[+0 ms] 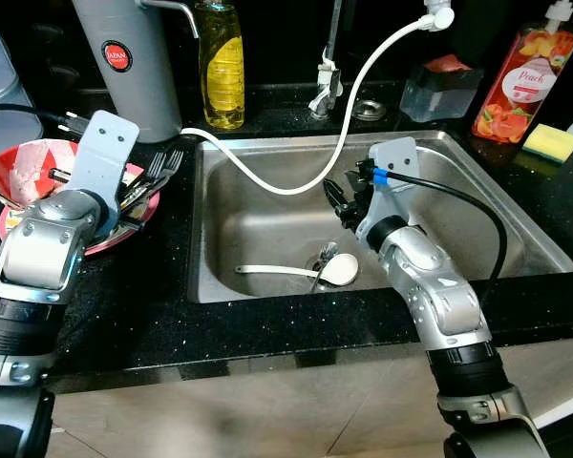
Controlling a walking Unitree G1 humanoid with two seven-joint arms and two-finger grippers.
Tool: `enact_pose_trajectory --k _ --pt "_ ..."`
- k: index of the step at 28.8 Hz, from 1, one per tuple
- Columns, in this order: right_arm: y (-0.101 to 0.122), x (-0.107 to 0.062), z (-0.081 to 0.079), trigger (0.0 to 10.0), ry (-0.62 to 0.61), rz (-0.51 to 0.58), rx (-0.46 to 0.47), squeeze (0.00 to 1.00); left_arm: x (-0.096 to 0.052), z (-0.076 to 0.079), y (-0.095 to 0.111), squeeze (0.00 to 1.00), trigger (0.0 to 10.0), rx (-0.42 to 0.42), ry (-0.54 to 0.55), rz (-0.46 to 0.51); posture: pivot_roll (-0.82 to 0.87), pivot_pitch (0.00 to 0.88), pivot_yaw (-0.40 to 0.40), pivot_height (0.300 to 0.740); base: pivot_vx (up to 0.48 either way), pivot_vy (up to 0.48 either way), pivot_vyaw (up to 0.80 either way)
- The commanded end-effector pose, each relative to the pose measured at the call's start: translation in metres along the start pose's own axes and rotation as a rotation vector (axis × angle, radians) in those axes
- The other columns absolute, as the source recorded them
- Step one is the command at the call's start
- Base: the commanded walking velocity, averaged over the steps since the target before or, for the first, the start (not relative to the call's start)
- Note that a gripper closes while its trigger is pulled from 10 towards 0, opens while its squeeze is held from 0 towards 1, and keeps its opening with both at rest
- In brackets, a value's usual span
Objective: Kitchen organization
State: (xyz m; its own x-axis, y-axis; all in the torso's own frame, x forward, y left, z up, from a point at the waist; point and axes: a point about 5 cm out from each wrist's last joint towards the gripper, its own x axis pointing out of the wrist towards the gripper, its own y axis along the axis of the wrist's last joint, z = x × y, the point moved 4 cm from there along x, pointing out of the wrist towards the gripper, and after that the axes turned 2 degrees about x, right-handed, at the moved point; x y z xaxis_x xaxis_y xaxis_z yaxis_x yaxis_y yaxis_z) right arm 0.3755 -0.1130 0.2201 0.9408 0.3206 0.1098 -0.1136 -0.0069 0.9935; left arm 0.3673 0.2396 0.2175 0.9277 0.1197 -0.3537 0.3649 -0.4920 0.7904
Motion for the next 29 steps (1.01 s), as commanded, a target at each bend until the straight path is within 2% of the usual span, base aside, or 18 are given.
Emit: enact_pose_trajectory --k 1,12,13,14,15,19,20,26,29 --pt "0.002 0.002 0.0 10.0 0.004 0.013 0.008 0.0 -0.001 -0.002 -0.008 0.0 10.0 0.043 0.011 -0.025 0.22 0.0 0.023 0.74 0.0 0.0 0.0" --pt "0.004 0.002 0.0 10.0 0.005 0.021 0.009 0.0 0.001 0.0 -0.014 0.0 10.0 0.107 0.009 -0.04 0.21 0.0 0.019 0.74 0.0 0.0 0.0" --pt "0.003 0.002 -0.001 10.0 0.012 0.023 0.006 0.0 0.002 0.003 -0.009 0.25 10.0 0.123 0.009 -0.014 0.22 0.0 0.018 0.74 0.0 0.0 0.0" --pt "0.003 0.002 -0.001 10.0 0.012 0.023 0.006 0.0 0.002 0.003 -0.009 0.25 10.0 0.123 0.009 -0.014 0.22 0.0 0.018 0.74 0.0 0.0 0.0" --pt "0.004 0.002 -0.001 10.0 0.014 0.023 0.003 0.0 0.002 0.003 -0.007 1.0 10.0 0.122 0.011 -0.006 0.21 0.0 0.019 0.74 0.0 0.0 0.0" --pt "0.007 0.004 -0.001 10.0 0.014 0.033 0.002 0.0 0.002 0.002 0.0 1.0 10.0 0.117 0.02 0.012 0.21 0.0 0.021 0.74 0.0 0.0 0.0" --pt "0.007 0.004 0.0 10.0 0.013 0.035 0.003 0.0 0.002 0.002 0.003 0.0 10.0 0.112 0.025 0.02 0.21 0.0 0.021 0.74 0.0 0.0 0.0" --pt "0.005 0.003 0.0 10.0 0.009 0.03 0.004 0.0 0.001 0.004 0.003 0.0 10.0 0.106 0.012 0.022 0.21 0.0 0.022 0.74 0.0 0.0 0.0" --pt "0.005 0.002 -0.001 10.0 0.013 0.029 0.003 0.0 -0.003 0.012 0.011 0.0 10.0 0.137 -0.012 0.071 0.21 0.0 0.02 0.74 0.0 0.0 0.0"
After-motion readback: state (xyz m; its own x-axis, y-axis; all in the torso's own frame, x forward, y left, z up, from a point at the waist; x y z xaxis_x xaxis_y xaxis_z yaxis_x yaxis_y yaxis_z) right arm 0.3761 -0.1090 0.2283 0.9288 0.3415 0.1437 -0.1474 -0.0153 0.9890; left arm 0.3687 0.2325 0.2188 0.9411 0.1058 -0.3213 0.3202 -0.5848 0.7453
